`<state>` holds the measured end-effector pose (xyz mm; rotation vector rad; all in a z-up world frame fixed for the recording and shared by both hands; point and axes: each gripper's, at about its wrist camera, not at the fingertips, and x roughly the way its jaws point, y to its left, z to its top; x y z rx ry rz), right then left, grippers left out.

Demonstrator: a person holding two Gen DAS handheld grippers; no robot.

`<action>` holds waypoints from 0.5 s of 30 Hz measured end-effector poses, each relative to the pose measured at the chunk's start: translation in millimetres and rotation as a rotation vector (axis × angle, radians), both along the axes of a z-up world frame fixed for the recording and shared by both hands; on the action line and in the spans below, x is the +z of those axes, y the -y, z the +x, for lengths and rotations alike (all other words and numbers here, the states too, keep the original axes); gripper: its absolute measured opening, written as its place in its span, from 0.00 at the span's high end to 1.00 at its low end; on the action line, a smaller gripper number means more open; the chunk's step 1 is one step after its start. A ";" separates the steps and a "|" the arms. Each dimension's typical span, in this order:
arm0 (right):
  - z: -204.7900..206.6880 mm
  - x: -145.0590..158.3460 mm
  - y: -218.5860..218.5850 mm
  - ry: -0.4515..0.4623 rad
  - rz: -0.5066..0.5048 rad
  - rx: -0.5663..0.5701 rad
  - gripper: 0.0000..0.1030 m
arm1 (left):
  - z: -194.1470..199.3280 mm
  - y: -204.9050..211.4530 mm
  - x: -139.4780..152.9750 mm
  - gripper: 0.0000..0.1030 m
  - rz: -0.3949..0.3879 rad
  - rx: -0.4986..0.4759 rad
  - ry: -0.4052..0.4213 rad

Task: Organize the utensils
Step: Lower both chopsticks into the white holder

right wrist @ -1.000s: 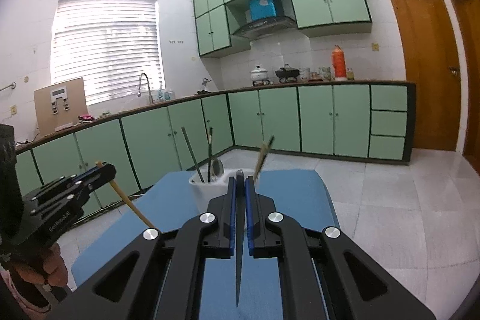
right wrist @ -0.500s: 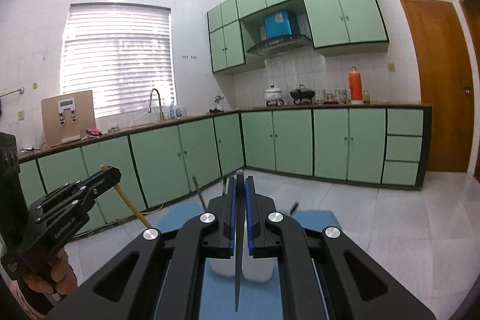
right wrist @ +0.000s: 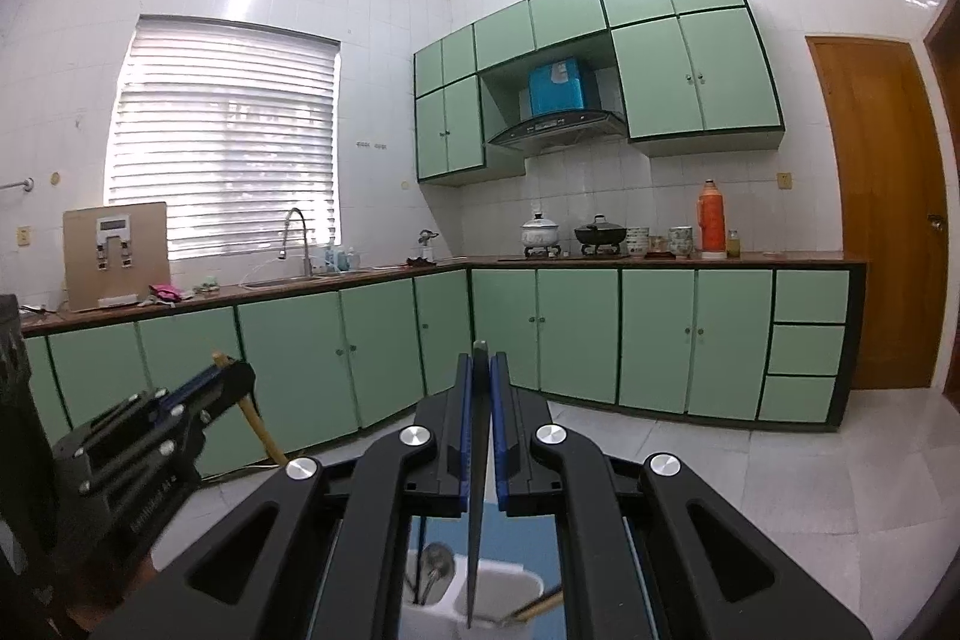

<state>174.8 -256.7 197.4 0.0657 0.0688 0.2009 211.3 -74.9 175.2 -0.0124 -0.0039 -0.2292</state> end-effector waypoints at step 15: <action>83.2 -54.3 -5.8 -0.125 0.013 -0.023 0.94 | 87.0 -5.0 -51.6 0.94 0.014 -0.001 -0.154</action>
